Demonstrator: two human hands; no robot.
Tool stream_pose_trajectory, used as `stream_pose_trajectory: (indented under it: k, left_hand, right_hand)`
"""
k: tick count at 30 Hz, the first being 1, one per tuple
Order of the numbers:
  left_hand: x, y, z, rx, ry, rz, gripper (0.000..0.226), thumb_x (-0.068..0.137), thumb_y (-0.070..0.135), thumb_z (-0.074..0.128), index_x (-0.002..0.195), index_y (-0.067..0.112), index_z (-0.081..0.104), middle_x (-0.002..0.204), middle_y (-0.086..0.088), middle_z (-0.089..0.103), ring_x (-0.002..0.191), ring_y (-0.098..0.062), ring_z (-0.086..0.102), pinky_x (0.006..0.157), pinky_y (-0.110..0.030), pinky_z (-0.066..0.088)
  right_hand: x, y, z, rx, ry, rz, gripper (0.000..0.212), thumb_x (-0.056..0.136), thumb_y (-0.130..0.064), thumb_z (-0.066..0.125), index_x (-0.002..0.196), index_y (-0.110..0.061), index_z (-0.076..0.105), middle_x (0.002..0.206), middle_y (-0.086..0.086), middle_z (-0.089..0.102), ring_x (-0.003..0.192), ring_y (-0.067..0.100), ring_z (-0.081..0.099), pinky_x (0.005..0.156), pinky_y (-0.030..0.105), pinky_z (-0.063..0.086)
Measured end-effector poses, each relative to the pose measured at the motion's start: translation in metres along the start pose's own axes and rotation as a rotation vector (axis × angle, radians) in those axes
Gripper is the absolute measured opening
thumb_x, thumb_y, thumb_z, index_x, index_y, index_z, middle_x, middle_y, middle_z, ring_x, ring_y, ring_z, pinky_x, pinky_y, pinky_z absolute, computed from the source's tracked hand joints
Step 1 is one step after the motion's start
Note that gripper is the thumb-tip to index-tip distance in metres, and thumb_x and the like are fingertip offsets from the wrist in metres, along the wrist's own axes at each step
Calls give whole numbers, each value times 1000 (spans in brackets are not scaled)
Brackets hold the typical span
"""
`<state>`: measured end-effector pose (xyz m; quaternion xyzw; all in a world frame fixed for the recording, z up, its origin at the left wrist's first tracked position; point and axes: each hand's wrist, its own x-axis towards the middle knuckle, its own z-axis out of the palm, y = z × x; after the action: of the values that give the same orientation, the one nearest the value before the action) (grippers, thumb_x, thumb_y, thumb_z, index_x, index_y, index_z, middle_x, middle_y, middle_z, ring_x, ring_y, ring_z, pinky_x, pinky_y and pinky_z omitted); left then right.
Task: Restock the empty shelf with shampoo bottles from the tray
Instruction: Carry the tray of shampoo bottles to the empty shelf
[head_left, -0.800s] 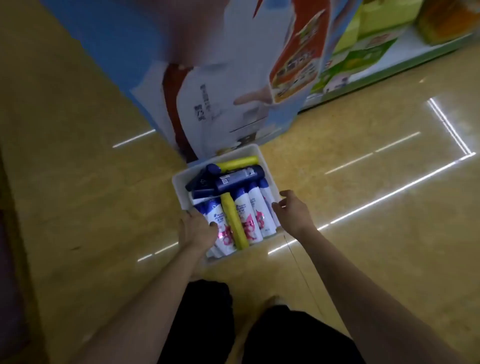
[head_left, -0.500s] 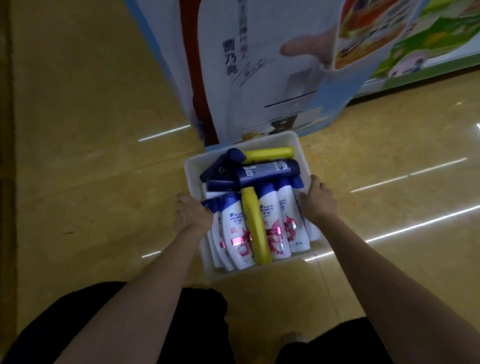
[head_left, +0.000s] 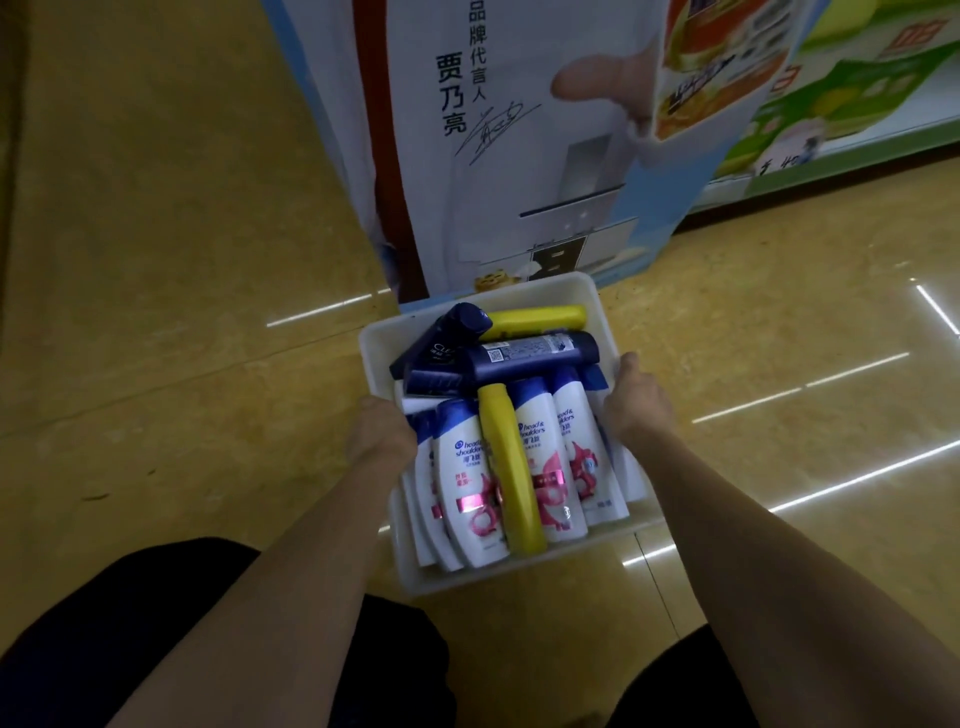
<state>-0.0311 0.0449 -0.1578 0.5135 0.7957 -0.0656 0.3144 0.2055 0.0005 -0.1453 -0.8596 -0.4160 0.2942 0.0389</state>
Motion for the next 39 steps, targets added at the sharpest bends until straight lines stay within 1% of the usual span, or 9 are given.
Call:
stream_pose_trajectory:
  k: [7, 11, 13, 16, 21, 25, 28, 31, 39]
  left_hand:
    - [-51, 8, -30, 79, -64, 121, 44, 89, 0, 51, 129, -7, 33, 119, -22, 54, 107, -33, 57, 81, -35, 48]
    - [-106, 42, -76, 178, -99, 238, 39, 91, 5, 52, 125, -3, 36, 91, -10, 54, 81, -20, 52, 63, -28, 43]
    - [-138, 64, -102, 225, -117, 282, 37, 91, 9, 53, 123, -1, 37, 83, -5, 50, 78, -19, 50, 62, -29, 43]
    - [-190, 95, -139, 298, -155, 339, 37, 91, 11, 54, 123, 0, 39, 104, -14, 58, 89, -25, 58, 70, -32, 48]
    - [-283, 151, -204, 378, -201, 407, 27, 90, 12, 56, 113, -1, 51, 104, -16, 62, 87, -27, 61, 68, -31, 48]
    - [-352, 205, -251, 419, -210, 448, 27, 90, 7, 54, 115, -3, 49, 113, -20, 59, 103, -32, 60, 85, -38, 50]
    - [-392, 257, -278, 451, -204, 496, 28, 91, 9, 54, 116, -3, 50, 118, -20, 57, 108, -32, 57, 86, -36, 47]
    - [-418, 313, -291, 507, -198, 579, 29, 92, 9, 52, 118, -3, 51, 121, -20, 56, 110, -34, 56, 84, -35, 46]
    - [-458, 473, -285, 579, -214, 732, 32, 92, 13, 53, 120, -1, 50, 119, -17, 58, 109, -33, 57, 81, -35, 47]
  right_hand:
    - [-54, 33, -29, 169, 65, 72, 32, 87, 2, 37, 117, -5, 44, 108, 26, 60, 99, 40, 57, 71, 36, 38]
    - [-116, 51, -77, 284, 85, 212, 27, 90, -1, 40, 117, -4, 45, 108, 24, 59, 92, 35, 54, 71, 34, 37]
    - [-149, 58, -113, 323, 87, 273, 24, 90, 0, 40, 113, -4, 46, 104, 24, 59, 88, 34, 54, 69, 35, 38]
    - [-194, 67, -172, 337, 102, 340, 17, 89, -3, 42, 105, -7, 45, 101, 23, 59, 81, 31, 51, 68, 34, 39]
    - [-258, 77, -290, 365, 113, 403, 29, 87, -5, 43, 116, -4, 46, 107, 27, 59, 98, 42, 57, 80, 46, 48]
    - [-294, 87, -377, 400, 108, 411, 28, 88, -5, 43, 115, -2, 46, 108, 28, 57, 101, 43, 55, 76, 40, 41]
    - [-308, 100, -438, 414, 139, 451, 25, 89, -4, 40, 114, -4, 46, 109, 25, 57, 100, 41, 55, 77, 40, 43]
    - [-311, 116, -487, 402, 183, 497, 25, 91, -6, 37, 114, -3, 46, 112, 24, 57, 106, 41, 53, 77, 37, 37]
    - [-277, 166, -605, 435, 303, 665, 21, 94, -14, 36, 111, -7, 46, 106, 19, 58, 99, 37, 56, 78, 42, 45]
